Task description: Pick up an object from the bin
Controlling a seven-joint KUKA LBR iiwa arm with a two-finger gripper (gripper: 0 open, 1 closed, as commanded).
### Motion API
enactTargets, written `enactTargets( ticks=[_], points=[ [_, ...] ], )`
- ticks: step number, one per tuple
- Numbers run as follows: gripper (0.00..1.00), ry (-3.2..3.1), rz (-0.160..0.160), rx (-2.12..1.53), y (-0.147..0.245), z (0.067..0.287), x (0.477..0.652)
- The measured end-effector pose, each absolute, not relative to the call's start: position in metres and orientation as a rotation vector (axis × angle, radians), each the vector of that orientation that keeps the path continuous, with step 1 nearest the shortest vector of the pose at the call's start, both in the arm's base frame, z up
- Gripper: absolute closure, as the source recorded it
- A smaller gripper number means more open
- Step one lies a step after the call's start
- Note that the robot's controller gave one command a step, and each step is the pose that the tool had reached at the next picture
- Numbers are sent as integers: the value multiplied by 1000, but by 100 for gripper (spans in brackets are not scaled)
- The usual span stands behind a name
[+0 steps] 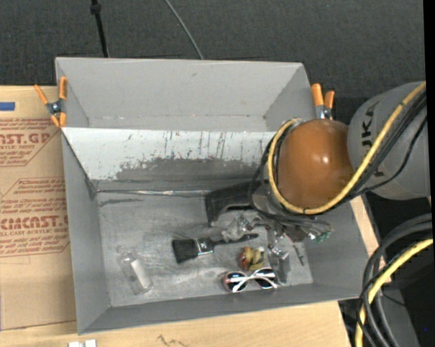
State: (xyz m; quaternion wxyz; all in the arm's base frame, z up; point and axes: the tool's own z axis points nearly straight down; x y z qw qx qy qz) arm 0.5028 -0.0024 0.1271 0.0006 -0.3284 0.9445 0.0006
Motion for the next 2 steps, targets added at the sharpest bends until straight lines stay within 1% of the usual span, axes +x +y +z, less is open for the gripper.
enactTargets(
  ticks=[1, 2],
  points=[
    [0, 2966, 2, -1033, -2, 127, 503],
    [0, 2978, 1, -998, 23, 134, 511]
  ],
)
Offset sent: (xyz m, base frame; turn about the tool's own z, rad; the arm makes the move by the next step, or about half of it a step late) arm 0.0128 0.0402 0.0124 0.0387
